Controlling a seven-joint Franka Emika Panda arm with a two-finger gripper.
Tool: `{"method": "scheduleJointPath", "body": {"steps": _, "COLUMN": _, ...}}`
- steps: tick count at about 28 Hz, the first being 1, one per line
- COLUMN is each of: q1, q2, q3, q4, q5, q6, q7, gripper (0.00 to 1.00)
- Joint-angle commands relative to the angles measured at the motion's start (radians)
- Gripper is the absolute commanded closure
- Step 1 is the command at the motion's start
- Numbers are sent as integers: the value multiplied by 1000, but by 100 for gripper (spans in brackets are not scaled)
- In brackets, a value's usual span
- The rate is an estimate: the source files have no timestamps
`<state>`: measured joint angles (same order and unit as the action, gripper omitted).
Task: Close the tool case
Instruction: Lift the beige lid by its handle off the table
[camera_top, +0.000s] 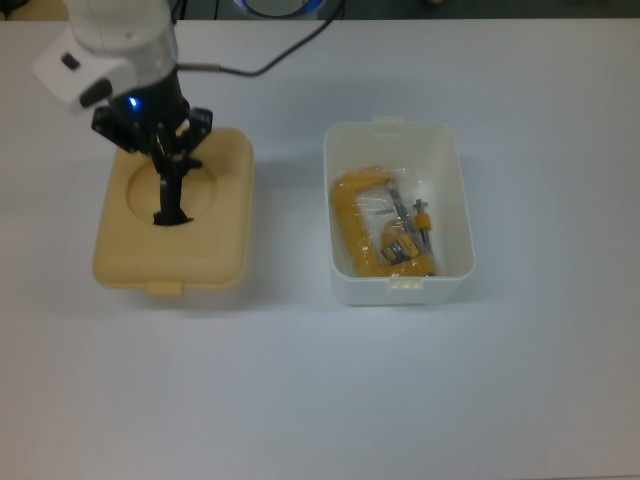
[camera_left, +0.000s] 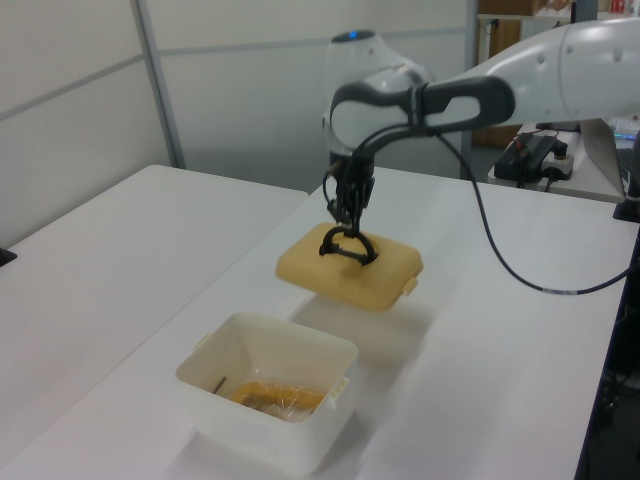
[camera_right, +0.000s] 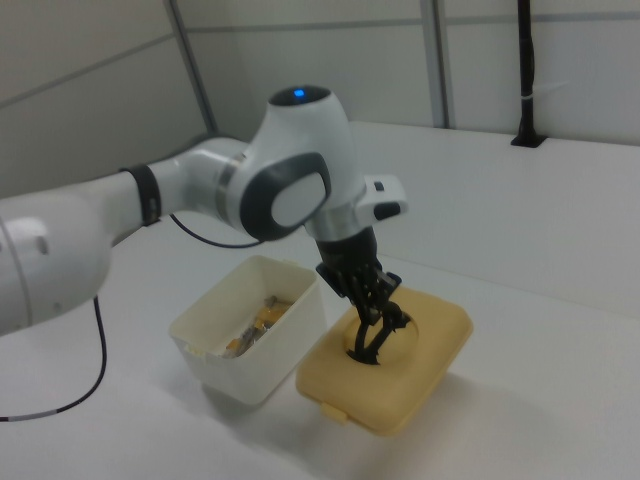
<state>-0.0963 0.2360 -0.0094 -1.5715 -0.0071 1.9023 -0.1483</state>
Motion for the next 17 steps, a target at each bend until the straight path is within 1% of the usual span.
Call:
{"method": "scheduleJointPath", "body": {"steps": 1, "q1": -13, "q2": -60, "q3": -6, "q4": 11, "q5": 36, "q6": -83, "q7": -20, "gripper": 100}}
{"method": "scheduleJointPath", "body": {"steps": 3, "q1": -8, "q2": -60, "q3": 0, "q4": 43, "q5": 59, "q6": -124, "q7": -5, "gripper": 100}}
{"method": "scheduleJointPath", "body": {"steps": 7, "q1": 0, "q2": -61, "q3": 8, "q4": 76, "q5": 65, "q6": -193, "q7": 36, "gripper": 100}}
{"method": "scheduleJointPath", "body": {"steps": 9, "q1": 18, "q2": -63, "q3": 22, "q4": 96, "q5": 67, "q6": -215, "q7": 78, "gripper": 100}}
{"method": "scheduleJointPath", "body": {"steps": 12, "q1": 36, "q2": -61, "q3": 25, "q4": 102, "q5": 68, "q6": -215, "q7": 102, "gripper": 100}}
{"method": "scheduleJointPath", "body": {"steps": 17, "q1": 98, "q2": -60, "q3": 26, "q4": 110, "q5": 61, "q6": -209, "q7": 130, "gripper": 100}}
